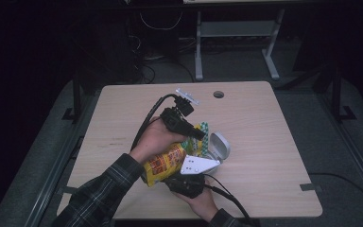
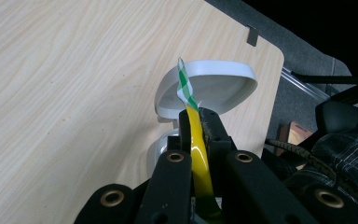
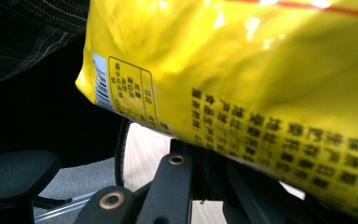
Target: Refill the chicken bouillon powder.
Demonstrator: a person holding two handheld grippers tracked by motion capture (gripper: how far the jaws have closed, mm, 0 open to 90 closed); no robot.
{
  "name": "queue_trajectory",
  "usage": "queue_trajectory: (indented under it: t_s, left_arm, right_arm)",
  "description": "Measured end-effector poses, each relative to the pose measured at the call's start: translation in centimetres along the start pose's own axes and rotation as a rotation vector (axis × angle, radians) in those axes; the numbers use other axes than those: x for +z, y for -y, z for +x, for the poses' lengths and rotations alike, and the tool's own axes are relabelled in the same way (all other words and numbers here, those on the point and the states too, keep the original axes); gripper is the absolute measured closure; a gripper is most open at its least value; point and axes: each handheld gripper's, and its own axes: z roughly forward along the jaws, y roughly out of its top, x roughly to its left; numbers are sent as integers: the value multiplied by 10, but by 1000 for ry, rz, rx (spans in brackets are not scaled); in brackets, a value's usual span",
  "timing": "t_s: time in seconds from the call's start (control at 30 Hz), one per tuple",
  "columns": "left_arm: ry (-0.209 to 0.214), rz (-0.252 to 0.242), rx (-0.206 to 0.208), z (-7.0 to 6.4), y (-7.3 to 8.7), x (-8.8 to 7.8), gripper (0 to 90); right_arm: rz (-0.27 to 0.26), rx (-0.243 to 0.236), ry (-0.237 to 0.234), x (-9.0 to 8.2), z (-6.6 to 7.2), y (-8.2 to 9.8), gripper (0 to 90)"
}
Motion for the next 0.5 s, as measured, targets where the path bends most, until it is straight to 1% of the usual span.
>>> queue_trajectory:
  t_s: [0.5]
  left_arm:
    - [-2, 2, -1, 0, -1, 1, 899]
  right_arm:
    - [-1, 0, -1, 0, 0, 0, 900]
